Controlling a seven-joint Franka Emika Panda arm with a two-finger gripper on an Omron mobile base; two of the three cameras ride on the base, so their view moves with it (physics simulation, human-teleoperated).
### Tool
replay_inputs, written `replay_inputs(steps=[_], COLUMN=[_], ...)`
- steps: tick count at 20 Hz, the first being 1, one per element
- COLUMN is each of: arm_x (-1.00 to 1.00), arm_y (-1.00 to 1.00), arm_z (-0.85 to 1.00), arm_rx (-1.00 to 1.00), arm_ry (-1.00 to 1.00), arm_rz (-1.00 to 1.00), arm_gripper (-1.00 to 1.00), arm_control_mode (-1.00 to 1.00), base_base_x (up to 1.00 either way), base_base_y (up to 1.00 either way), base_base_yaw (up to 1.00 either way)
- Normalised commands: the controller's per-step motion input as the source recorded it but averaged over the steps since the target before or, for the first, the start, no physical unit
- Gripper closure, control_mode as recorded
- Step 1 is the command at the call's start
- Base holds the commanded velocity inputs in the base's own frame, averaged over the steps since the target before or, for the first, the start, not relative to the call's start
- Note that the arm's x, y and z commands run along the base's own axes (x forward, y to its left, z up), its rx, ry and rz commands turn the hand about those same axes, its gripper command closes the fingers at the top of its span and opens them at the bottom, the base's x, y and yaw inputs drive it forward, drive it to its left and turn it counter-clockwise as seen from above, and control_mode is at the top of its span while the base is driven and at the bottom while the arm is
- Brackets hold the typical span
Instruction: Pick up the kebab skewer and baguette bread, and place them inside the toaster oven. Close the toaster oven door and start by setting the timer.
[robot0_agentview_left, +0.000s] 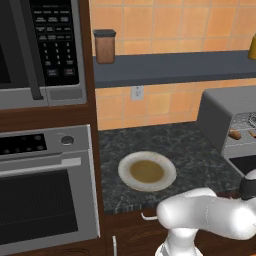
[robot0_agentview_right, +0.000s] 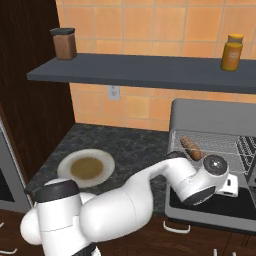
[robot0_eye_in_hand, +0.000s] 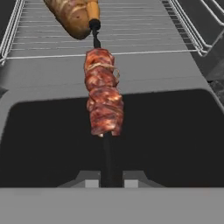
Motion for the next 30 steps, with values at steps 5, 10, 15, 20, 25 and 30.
replay_inputs(steps=[5, 10, 15, 20, 25, 30], arm_x=[0.34, 0.25, 0.35, 0.47, 0.46, 0.50], arm_y=[-0.36, -0.26, -0.08, 0.00, 0.00, 0.02], arm_z=[0.00, -0.15, -0.16, 0.00, -0.02, -0.03], arm_rx=[0.06, 0.02, 0.00, 0.00, 0.00, 0.00], arm_ry=[0.00, 0.00, 0.00, -0.05, -0.06, -0.05], arm_rz=[0.07, 0.05, 0.02, 0.01, 0.00, 0.00], arm_gripper=[1.00, 1.00, 1.00, 1.00, 1.00, 1.00], arm_control_mode=[-1.00, -1.00, -1.00, -1.00, -1.00, -1.00], base_base_x=[0.00, 0.00, 0.00, 0.00, 0.00, 0.00], base_base_y=[0.00, 0.00, 0.00, 0.00, 0.00, 0.00], base_base_yaw=[0.00, 0.00, 0.00, 0.00, 0.00, 0.00])
